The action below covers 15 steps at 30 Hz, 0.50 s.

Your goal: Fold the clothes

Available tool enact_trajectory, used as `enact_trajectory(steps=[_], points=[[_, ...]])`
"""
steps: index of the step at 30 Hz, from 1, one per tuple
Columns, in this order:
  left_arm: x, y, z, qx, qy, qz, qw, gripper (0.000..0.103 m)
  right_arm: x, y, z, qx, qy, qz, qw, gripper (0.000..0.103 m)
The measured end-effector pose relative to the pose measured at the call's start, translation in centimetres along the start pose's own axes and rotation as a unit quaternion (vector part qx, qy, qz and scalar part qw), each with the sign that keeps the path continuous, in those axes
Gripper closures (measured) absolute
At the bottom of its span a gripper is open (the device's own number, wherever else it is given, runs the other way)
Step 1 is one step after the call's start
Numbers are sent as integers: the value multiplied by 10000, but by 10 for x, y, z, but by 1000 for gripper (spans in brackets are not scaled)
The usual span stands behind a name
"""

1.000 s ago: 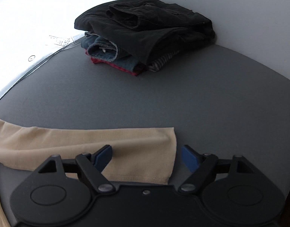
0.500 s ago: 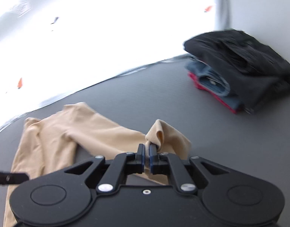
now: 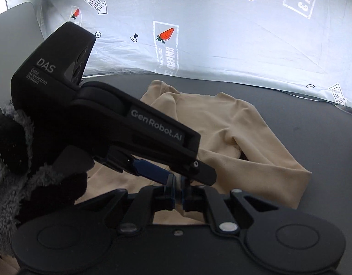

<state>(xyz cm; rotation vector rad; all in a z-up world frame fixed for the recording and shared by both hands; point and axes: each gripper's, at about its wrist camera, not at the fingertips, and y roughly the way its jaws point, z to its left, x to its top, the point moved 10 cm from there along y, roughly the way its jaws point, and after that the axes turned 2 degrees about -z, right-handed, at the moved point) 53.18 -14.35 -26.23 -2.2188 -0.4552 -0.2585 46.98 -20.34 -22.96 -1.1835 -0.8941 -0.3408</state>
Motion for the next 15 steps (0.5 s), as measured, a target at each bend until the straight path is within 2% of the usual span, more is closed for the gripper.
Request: enact_trajectory(steps=[1,4,5,7,8,9,10,12,15], points=[[4,-3,1,20,-7,-82,10000,76,0,-2,0,-11,22,15,10000,98],[15,-13,5,80,-29,-329,9994,95,-2,-8,0,-44,88,59,9999,96],[19,-16,6,99,-36,-411,9991,95,-2,-10,0,-55,110,74,9999,95],[27,-23,8,139,-50,-575,9982,95,-3,-14,0,-78,158,104,9998,77],[30,-26,10,159,-57,-657,9977,95,-8,-18,-8,-165,385,146,9990,64],[34,-30,11,179,-64,-739,9971,95,-13,-23,-15,-252,610,188,9976,60],[38,-33,12,199,-71,-820,9964,96,-19,-24,-20,-325,772,293,9961,59],[46,-40,14,238,-85,-984,9948,96,-46,-21,-34,-631,1138,834,9880,57],[63,-58,15,179,-107,-1252,9919,95,-86,-17,-35,-749,1595,1379,9746,56]])
